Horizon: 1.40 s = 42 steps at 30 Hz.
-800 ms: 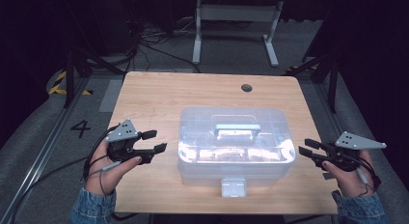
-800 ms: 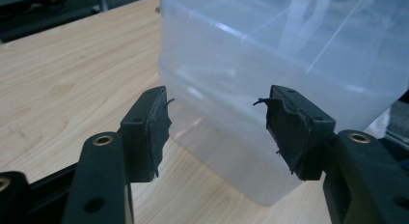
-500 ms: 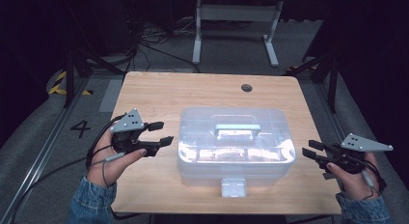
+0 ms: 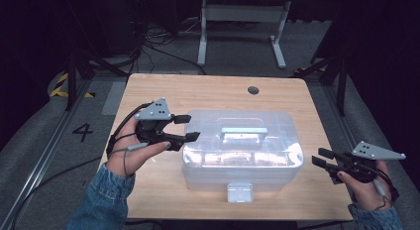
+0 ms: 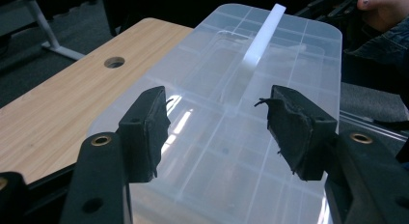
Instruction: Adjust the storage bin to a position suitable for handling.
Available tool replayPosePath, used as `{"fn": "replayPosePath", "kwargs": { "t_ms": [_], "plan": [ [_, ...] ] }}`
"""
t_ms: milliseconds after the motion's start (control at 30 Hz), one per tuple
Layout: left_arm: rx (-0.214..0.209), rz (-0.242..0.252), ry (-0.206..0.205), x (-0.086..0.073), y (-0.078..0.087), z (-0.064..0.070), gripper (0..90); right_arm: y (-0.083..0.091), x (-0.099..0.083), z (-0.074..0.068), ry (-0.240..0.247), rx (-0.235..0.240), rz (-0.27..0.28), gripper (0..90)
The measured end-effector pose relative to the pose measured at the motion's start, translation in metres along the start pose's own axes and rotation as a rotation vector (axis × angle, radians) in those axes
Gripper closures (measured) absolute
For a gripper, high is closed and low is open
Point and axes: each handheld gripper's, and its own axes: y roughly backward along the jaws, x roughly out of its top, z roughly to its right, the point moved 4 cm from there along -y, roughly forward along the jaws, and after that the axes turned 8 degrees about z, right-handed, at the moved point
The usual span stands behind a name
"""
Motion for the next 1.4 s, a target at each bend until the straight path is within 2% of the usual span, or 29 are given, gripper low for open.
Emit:
{"fn": "replayPosePath", "kwargs": {
  "t_ms": [67,233,333,367,400,467,567,800,833,867,1033,1167,1400],
  "plan": [
    [-0.021,-0.011,-0.014,0.006,-0.012,0.005,39.5,-0.001,-0.001,-0.001,-0.003,0.007,-0.009,55.5],
    [-0.022,-0.051,-0.061,0.015,-0.033,0.009,36.8,-0.004,-0.002,-0.002,0.002,0.010,-0.018,55.0],
    [-0.039,-0.058,-0.075,0.018,-0.047,0.012,36.7,-0.005,-0.002,-0.002,0.001,0.013,-0.020,54.8],
    [-0.039,-0.058,-0.075,0.018,-0.047,0.012,36.7,-0.006,-0.002,-0.002,0.002,0.014,-0.020,54.8],
    [-0.058,-0.067,-0.078,0.020,-0.055,0.016,36.8,-0.006,-0.002,-0.002,0.003,0.014,-0.022,54.7],
    [-0.065,-0.071,-0.086,0.021,-0.059,0.017,36.7,-0.006,-0.002,-0.002,0.002,0.015,-0.023,54.7],
    [-0.087,-0.083,-0.105,0.026,-0.074,0.021,36.8,-0.008,-0.002,-0.001,0.006,0.018,-0.024,54.4],
    [-0.101,-0.120,-0.149,0.032,-0.095,0.027,36.9,-0.008,-0.002,-0.001,0.007,0.021,-0.023,54.1],
    [-0.095,-0.137,-0.167,0.033,-0.101,0.029,37.0,-0.008,-0.002,-0.001,0.007,0.022,-0.023,54.1],
    [-0.095,-0.137,-0.167,0.033,-0.101,0.029,37.1,-0.008,-0.002,-0.001,0.007,0.022,-0.023,54.1],
    [-0.073,-0.184,-0.218,0.032,-0.114,0.034,38.4,-0.009,-0.002,-0.001,0.006,0.024,-0.025,54.0],
    [-0.073,-0.199,-0.229,0.031,-0.120,0.037,40.8,-0.010,-0.002,-0.001,0.007,0.026,-0.027,54.0],
    [-0.061,-0.224,-0.257,0.028,-0.125,0.034,50.6,-0.010,-0.003,-0.002,0.006,0.030,-0.030,54.0]
  ]
}}
